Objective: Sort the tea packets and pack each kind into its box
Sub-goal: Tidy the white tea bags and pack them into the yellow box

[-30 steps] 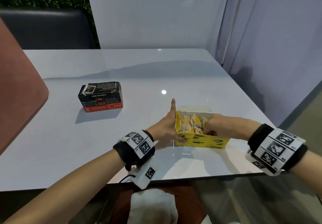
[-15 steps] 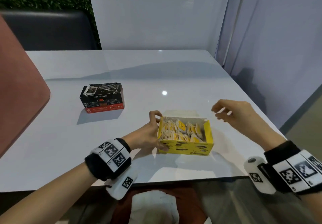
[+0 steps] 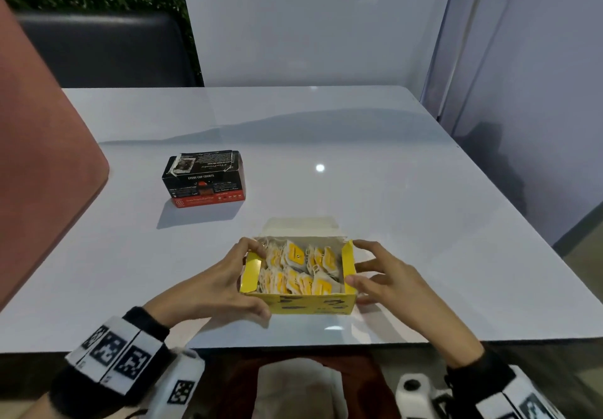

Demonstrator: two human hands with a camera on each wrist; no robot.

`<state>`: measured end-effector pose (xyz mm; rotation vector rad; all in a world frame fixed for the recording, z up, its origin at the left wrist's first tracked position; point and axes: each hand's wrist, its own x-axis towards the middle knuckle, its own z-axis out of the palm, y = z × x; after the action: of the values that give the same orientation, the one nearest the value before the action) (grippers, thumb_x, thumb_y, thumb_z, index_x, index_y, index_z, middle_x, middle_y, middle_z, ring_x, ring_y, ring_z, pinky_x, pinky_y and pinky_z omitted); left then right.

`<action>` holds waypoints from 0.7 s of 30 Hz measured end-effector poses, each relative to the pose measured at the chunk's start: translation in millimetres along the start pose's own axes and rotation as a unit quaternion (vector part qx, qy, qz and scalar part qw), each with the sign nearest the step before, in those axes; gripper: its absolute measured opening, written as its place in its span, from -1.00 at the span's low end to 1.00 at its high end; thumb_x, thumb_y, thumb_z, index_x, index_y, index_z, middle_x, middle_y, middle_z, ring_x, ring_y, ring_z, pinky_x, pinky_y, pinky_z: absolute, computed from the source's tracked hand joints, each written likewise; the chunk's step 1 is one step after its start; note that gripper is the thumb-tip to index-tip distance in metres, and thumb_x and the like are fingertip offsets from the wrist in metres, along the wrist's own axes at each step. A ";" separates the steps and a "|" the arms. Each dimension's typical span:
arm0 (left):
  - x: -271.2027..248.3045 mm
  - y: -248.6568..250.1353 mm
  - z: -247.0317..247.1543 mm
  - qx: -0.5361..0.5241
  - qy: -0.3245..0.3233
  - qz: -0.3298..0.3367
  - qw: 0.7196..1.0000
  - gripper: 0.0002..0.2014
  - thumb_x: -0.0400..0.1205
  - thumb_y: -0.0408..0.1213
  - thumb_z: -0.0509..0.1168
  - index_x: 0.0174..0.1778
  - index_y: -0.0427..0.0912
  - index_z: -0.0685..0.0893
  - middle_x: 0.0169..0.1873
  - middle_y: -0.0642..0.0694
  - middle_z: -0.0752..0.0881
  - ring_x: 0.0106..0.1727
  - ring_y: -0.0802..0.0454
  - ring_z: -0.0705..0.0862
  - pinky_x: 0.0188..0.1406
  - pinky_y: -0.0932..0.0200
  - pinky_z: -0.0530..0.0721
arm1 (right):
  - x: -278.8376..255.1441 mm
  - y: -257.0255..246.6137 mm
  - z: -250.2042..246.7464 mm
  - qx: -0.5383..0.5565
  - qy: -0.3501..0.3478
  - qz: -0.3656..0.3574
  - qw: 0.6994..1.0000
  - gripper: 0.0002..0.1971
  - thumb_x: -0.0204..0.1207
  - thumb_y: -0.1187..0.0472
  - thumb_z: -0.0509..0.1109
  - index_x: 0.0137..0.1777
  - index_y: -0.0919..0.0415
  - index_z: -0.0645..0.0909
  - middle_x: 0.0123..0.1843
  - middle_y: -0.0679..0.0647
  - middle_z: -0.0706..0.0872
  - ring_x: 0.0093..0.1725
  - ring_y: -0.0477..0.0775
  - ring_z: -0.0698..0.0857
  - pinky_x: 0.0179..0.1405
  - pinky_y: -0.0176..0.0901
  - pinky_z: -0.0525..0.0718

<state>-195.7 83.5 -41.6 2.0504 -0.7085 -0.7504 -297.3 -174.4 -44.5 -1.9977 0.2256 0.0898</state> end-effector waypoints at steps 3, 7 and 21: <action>-12.1 -2.5 -2.3 -0.077 0.001 -0.013 0.997 -0.31 0.24 0.14 0.55 0.20 0.24 0.33 0.22 0.10 0.58 0.20 0.15 0.65 0.17 0.16 0.65 | 1.3 -2.1 5.7 0.023 -0.013 0.018 0.999 -0.47 0.46 0.07 0.46 0.40 -0.09 0.37 0.17 0.03 0.68 -0.16 -0.01 0.82 -0.13 -0.16 0.79; -20.9 -7.3 0.5 -0.097 0.021 -0.006 0.995 -0.40 0.33 -0.14 0.53 0.22 0.17 0.40 0.31 0.13 0.53 0.22 0.30 0.63 0.12 0.34 0.63 | 14.5 -3.9 -5.4 0.035 -0.006 0.031 0.999 -0.37 0.35 -0.15 0.41 0.40 0.06 0.45 0.18 0.06 0.71 0.10 0.00 0.74 0.11 -0.03 0.73; -21.4 -4.9 5.9 -0.063 0.061 0.020 0.996 -0.48 0.40 -0.20 0.52 0.18 0.18 0.44 0.29 0.25 0.51 0.32 0.28 0.54 0.20 0.43 0.58 | 43.1 -31.8 10.5 -0.146 0.042 0.028 0.988 -0.28 0.51 -0.12 0.34 0.55 0.15 0.14 0.43 0.24 0.50 0.35 0.21 0.55 0.29 -0.06 0.51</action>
<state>-213.2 98.1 -43.1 1.9434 -0.6165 -0.6245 -248.4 -156.9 -27.7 -2.2893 0.3403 0.0776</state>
